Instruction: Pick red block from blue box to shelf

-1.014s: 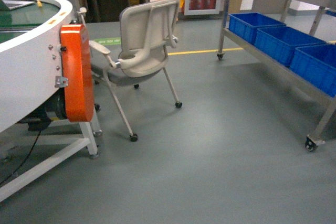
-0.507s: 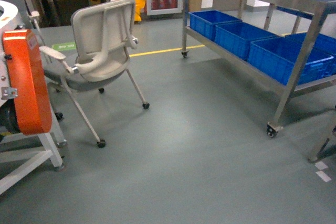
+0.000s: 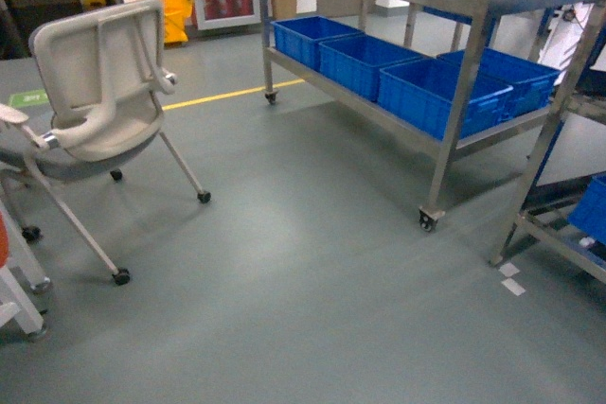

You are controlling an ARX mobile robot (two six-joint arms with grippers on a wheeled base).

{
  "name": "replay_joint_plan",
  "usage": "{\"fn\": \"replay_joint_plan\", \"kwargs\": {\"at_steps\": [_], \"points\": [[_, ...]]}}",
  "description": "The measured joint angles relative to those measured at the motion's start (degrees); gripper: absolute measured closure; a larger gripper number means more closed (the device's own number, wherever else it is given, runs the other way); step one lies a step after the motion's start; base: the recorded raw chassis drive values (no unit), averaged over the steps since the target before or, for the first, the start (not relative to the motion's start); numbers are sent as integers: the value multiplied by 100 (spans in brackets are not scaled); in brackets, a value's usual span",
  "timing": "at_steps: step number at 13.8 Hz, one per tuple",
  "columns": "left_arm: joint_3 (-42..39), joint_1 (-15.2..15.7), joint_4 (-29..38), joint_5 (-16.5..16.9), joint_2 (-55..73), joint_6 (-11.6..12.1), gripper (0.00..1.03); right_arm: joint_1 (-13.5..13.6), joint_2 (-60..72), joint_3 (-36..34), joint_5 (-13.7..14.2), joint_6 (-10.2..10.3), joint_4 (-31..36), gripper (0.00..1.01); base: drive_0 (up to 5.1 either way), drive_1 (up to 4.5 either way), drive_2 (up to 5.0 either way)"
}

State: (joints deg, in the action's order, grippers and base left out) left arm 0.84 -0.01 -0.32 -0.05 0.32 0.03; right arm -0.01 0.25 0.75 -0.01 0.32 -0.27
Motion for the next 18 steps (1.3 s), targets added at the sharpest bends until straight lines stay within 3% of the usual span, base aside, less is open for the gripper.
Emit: {"fn": "replay_joint_plan", "kwargs": {"at_steps": [18], "points": [[0,0,0,0,0,0,5,0,0,0,0,0,0,72,-147,-147,-147]]}}
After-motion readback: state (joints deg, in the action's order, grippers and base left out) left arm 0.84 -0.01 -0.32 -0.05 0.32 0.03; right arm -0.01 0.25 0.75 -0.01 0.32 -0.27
